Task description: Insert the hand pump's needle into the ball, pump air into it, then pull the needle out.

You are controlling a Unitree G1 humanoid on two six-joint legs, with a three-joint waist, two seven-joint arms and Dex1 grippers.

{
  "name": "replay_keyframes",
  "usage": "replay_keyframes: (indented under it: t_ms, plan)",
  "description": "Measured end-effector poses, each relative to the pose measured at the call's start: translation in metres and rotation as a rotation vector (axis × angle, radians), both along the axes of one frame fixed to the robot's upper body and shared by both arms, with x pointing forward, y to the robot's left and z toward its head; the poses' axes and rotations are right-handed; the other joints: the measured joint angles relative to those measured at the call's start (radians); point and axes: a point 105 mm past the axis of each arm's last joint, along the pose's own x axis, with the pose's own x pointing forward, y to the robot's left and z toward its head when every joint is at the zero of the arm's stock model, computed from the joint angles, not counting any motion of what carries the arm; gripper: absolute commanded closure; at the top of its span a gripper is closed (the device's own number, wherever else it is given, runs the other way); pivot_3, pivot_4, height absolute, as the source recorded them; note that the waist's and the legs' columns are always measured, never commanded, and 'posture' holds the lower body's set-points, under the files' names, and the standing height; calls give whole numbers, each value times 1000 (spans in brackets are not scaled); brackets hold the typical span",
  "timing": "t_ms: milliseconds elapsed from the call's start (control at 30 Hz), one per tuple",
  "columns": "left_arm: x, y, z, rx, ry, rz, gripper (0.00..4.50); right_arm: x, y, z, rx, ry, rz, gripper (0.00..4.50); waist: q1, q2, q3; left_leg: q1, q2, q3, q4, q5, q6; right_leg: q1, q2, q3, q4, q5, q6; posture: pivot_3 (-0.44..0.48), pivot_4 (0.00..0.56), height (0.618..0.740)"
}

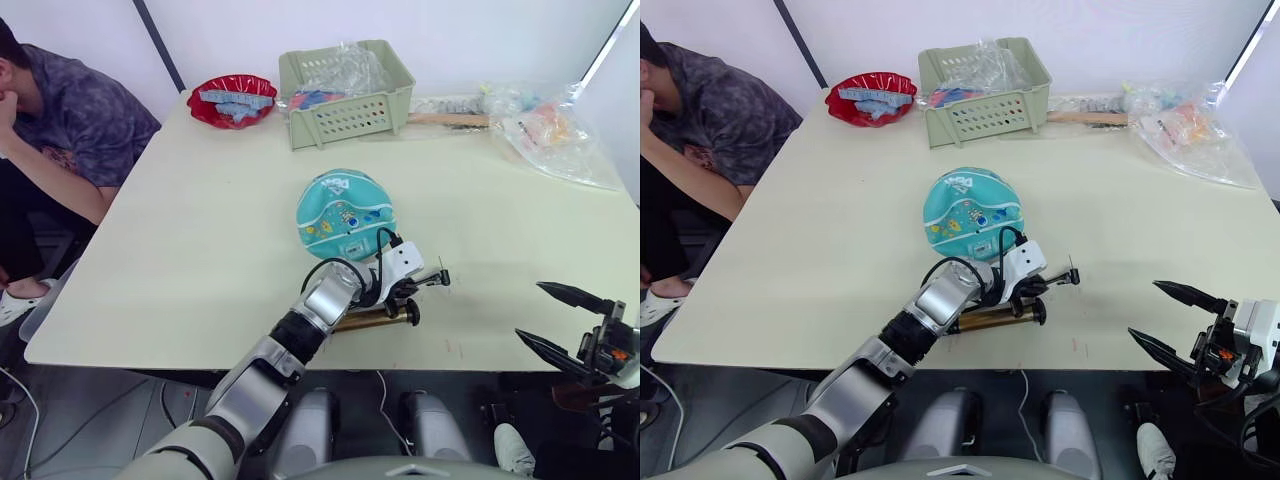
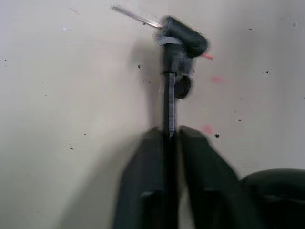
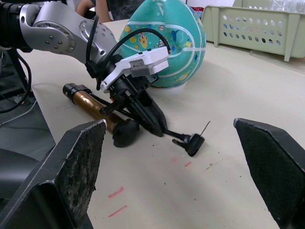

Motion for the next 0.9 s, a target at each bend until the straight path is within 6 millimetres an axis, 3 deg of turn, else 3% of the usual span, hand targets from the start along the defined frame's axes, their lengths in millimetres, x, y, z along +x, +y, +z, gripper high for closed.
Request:
replay_keyframes:
  t_ms: [333, 533, 633, 800, 900]
  plan:
    - [1, 3, 3, -32, -27, -4, 4459, 9, 3, 1, 96, -13, -79, 0, -2, 0, 0, 0, 0, 0, 0, 0, 0, 0, 0, 0, 0, 0, 0, 0, 150, 740]
    - [-1, 1, 31, -191, -73, -37, 4459, 31, 6, 6, 201, 8, -208, 0, 0, 0, 0, 0, 0, -1, 0, 0, 0, 0, 0, 0, 0, -1, -1, 0, 150, 740]
    - [-7, -1, 50, -291, -76, -75, 4459, 40, 9, 6, 270, 87, -272, 0, 0, 0, 0, -1, 0, -1, 0, 0, 0, 0, 0, 0, 0, 0, -1, 0, 150, 740]
    - [-16, -4, 50, -333, -42, -110, 4459, 48, 20, -1, 339, 239, -292, 0, -1, 1, 0, -1, 0, -1, 0, 0, 0, 0, 0, 0, 0, -1, -2, 0, 150, 740]
    - [-20, -8, 56, -366, -34, -130, 4459, 59, 27, 7, 424, 294, -311, 0, -2, 1, 0, -1, 0, -1, 0, 0, 0, 0, 0, 0, 0, -1, -2, 0, 150, 740]
